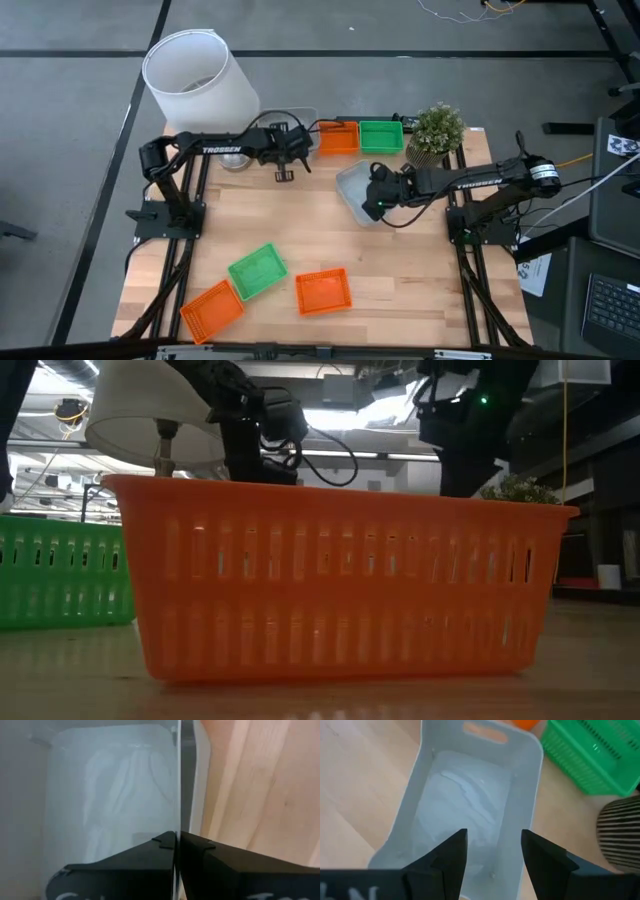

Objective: Stack baskets by color
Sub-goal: Stack the bottom left gray bin on top of the top gray bin, then stack the bottom gray bin on top of the top gray bin, then move the bins to the top of the table

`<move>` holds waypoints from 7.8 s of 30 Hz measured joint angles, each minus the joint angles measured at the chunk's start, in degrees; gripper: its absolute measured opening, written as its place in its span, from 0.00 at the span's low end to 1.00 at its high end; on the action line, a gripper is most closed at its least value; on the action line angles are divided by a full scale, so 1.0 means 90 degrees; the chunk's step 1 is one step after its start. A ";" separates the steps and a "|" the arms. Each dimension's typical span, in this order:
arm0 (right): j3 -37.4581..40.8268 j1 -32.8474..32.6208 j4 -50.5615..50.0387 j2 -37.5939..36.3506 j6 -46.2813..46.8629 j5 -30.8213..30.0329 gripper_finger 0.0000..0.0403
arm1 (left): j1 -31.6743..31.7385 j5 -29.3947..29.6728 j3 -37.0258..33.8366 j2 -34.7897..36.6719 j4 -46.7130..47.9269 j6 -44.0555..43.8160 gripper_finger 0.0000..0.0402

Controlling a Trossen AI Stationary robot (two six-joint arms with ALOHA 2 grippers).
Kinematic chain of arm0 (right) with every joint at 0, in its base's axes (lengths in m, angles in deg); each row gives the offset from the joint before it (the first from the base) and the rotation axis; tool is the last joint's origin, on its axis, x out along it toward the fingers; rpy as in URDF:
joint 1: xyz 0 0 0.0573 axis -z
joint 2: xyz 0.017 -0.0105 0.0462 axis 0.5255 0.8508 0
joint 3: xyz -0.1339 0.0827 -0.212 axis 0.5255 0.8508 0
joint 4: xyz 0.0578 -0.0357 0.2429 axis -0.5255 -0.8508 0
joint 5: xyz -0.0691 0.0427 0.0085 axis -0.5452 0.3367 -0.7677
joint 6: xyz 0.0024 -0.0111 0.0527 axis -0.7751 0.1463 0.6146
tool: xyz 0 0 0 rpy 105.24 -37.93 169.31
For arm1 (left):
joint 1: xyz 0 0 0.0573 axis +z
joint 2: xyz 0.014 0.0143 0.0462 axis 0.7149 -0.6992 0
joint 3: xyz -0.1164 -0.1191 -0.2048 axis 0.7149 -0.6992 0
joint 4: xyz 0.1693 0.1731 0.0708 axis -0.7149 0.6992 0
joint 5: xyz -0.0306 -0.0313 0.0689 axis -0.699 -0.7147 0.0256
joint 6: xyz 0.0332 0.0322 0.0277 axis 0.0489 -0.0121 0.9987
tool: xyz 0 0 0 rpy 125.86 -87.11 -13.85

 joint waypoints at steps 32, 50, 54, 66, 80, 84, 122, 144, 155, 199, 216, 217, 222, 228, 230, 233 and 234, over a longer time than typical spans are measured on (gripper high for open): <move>0.0039 -0.0257 0.0561 0.0000 -0.0082 0.0249 0.46 | 0.0671 -0.1144 0.0251 0.0036 0.0047 -0.0090 0.21; -0.1551 -0.1577 -0.1701 -0.0766 0.0975 -0.2566 0.46 | -0.1105 -0.4084 0.1291 -0.0135 -0.1425 0.0818 0.21; -0.1891 -0.2135 -0.1679 -0.0982 0.0957 -0.3352 0.46 | -0.1444 -0.3961 0.1251 -0.0783 -0.1974 0.0968 0.21; -0.1979 -0.2555 -0.1705 -0.1095 0.0993 -0.3084 0.46 | -0.1848 -0.2965 0.1264 -0.1782 -0.2437 0.2417 0.29; -0.1974 -0.2555 -0.1708 -0.1083 0.0993 -0.2747 0.46 | -0.1715 -0.2862 0.1285 -0.2196 -0.2938 0.2616 0.30; -0.1967 -0.2555 -0.1715 -0.1083 0.0989 -0.2710 0.46 | -0.1725 -0.2852 0.1276 -0.2379 -0.2572 0.2602 0.29; -0.1952 -0.2554 -0.1706 -0.1078 0.0993 -0.2404 0.46 | 0.0926 -0.1327 0.1146 0.0010 0.1015 0.0132 0.00; -0.1952 -0.2554 -0.1709 -0.1078 0.0990 -0.2407 0.46 | 0.1018 -0.2070 0.0521 0.0002 0.0571 0.0415 0.02; -0.1952 -0.2555 -0.1707 -0.1078 0.1081 -0.2203 0.46 | 0.1043 -0.2386 0.0522 0.0004 0.0565 0.0260 0.16; -0.1952 -0.2554 -0.1498 -0.0823 0.1163 -0.1720 0.46 | 0.0799 -0.1612 0.0170 -0.0238 0.0294 0.0275 0.19; -0.1952 -0.2554 -0.1477 -0.0522 0.1143 -0.1525 0.46 | -0.1508 -0.3768 0.0359 0.1085 0.1578 -0.1367 0.19; -0.1952 -0.2553 -0.1480 -0.0522 0.1137 -0.1525 0.46 | -0.1808 -0.3717 0.0357 0.1193 0.1914 -0.1595 0.18; -0.1952 -0.2552 -0.1556 -0.0521 0.1135 -0.1513 0.46 | -0.3193 -0.3745 0.0280 0.1469 0.3049 -0.3575 0.18; -0.1952 -0.2684 -0.1639 -0.0522 0.1125 -0.1450 0.46 | -0.4731 -0.4178 -0.0430 0.1345 0.1919 -0.5351 0.18; -0.1952 -0.2731 -0.1645 -0.0522 0.1116 -0.1455 0.46 | -0.5068 -0.3901 -0.0807 0.1226 0.1166 -0.5702 0.18; -0.1952 -0.2764 -0.1631 -0.0522 0.1091 -0.1465 0.46 | -0.5339 -0.3151 -0.1115 0.1004 0.0469 -0.6013 0.18; -0.1952 -0.2764 -0.1612 -0.0522 0.1029 -0.1467 0.46 | -0.5350 -0.2946 -0.1157 0.0910 0.0484 -0.6058 0.18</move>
